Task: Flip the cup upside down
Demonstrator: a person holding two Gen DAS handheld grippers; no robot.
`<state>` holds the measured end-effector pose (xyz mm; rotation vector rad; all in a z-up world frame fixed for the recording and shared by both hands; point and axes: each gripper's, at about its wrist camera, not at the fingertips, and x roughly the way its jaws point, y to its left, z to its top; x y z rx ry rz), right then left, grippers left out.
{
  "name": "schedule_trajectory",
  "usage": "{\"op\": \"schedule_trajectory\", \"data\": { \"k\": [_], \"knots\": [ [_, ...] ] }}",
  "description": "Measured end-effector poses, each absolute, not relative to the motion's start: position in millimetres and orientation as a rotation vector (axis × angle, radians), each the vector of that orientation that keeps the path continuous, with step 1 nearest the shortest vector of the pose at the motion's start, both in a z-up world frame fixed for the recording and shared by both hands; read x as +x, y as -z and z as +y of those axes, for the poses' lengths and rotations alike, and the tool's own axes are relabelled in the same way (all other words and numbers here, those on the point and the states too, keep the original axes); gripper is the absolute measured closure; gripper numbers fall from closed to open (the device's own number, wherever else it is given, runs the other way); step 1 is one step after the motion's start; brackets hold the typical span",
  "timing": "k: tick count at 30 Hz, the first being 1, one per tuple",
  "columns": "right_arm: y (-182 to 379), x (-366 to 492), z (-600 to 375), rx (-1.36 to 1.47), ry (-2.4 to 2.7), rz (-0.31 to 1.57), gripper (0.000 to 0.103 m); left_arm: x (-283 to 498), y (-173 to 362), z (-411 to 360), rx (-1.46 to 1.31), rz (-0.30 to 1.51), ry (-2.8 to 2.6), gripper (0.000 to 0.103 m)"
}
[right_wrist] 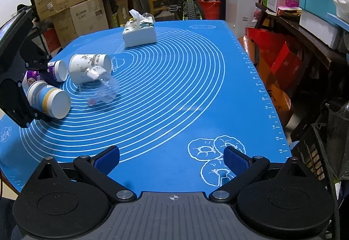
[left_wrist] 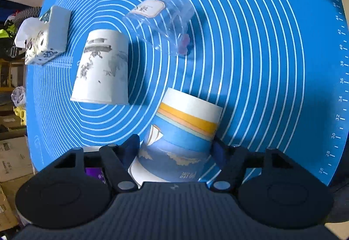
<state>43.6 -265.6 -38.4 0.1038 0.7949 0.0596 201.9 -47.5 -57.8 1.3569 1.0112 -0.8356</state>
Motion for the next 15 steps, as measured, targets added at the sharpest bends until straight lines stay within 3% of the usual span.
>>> {"op": "schedule_trajectory", "data": {
  "k": [15],
  "knots": [
    [20.4,27.5,-258.1,0.085,-0.066,0.758,0.002,118.3,20.2,-70.4,1.322,0.882,0.933,0.035]
  ]
}}
